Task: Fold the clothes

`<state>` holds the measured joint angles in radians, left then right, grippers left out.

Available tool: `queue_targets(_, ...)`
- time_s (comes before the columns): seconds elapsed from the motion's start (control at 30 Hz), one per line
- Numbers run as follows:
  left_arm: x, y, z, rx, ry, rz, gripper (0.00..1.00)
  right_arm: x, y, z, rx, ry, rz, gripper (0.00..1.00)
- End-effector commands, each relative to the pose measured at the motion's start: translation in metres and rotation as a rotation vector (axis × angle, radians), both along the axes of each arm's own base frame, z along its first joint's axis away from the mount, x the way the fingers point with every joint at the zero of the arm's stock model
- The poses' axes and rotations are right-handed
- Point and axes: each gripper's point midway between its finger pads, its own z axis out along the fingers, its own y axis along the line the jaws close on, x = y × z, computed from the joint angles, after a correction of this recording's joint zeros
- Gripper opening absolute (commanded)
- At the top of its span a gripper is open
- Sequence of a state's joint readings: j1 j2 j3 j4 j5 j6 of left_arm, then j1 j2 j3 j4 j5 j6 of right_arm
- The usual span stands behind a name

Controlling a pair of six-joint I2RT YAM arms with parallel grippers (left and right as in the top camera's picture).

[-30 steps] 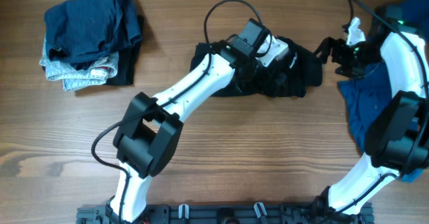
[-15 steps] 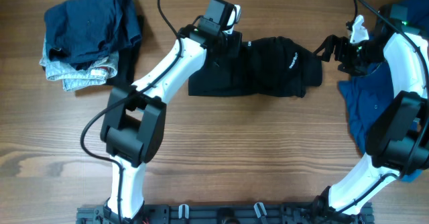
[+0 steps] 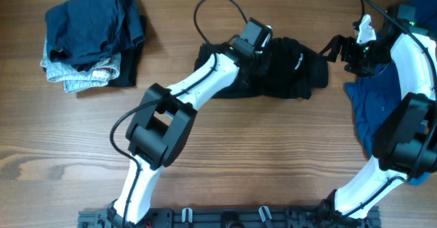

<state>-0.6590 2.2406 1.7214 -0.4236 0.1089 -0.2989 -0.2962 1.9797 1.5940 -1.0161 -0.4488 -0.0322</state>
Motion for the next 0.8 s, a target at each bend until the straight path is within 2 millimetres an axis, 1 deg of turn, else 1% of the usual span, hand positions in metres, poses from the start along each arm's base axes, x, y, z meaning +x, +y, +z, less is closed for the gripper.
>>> queue_targets(0.0, 0.006, -0.002, -0.001, -0.024, 0.009, 0.046, 0.10, 0.004, 0.004, -0.001, 0.015, -0.011, 0.023, 1.00)
queue_targets(0.07, 0.012, 0.002, 0.002, -0.021, -0.012, 0.063, 0.12, 0.003, 0.004, -0.001, 0.016, -0.008, 0.023, 0.99)
queue_targets(0.13, 0.017, 0.010, 0.012, -0.028, -0.018, 0.079, 0.14, 0.004, 0.004, -0.001, 0.016, -0.009, 0.024, 0.99)
queue_targets(0.2, 0.025, 0.023, 0.034, -0.042, -0.035, 0.105, 0.17, 0.004, 0.004, -0.001, 0.015, -0.011, 0.025, 0.99)
queue_targets(0.27, 0.030, 0.039, 0.065, -0.069, -0.061, 0.129, 0.20, 0.005, 0.004, -0.003, 0.016, -0.010, 0.025, 1.00)
queue_targets(0.3, 0.030, 0.045, 0.080, -0.084, -0.069, 0.134, 0.23, 0.005, 0.004, -0.004, 0.017, -0.008, 0.025, 1.00)
queue_targets(0.33, 0.029, 0.052, 0.101, -0.106, -0.081, 0.139, 0.25, 0.006, 0.004, -0.005, 0.018, -0.010, 0.026, 1.00)
queue_targets(0.37, 0.027, 0.057, 0.113, -0.114, -0.091, 0.144, 0.29, 0.006, 0.003, -0.007, 0.017, -0.014, 0.026, 0.99)
queue_targets(0.43, 0.023, 0.068, 0.136, -0.124, -0.109, 0.157, 0.32, 0.007, 0.003, -0.010, 0.015, -0.020, 0.026, 0.98)
queue_targets(0.5, 0.018, 0.081, 0.160, -0.134, -0.131, 0.169, 0.34, 0.007, 0.004, -0.019, 0.014, -0.024, 0.026, 0.93)
queue_targets(0.57, 0.016, 0.089, 0.173, -0.142, -0.143, 0.180, 0.36, 0.004, 0.004, -0.028, 0.014, -0.022, 0.026, 0.88)
queue_targets(0.63, 0.017, 0.097, 0.178, -0.141, -0.146, 0.194, 0.37, 0.002, 0.005, -0.037, 0.014, -0.024, 0.026, 0.82)
queue_targets(0.7, 0.018, 0.105, 0.175, -0.125, -0.138, 0.201, 0.37, 0.000, 0.005, -0.046, 0.012, -0.029, 0.027, 0.77)
queue_targets(0.77, 0.019, 0.118, 0.168, -0.095, -0.119, 0.215, 0.36, 0.000, 0.006, -0.055, 0.004, -0.046, 0.039, 0.73)
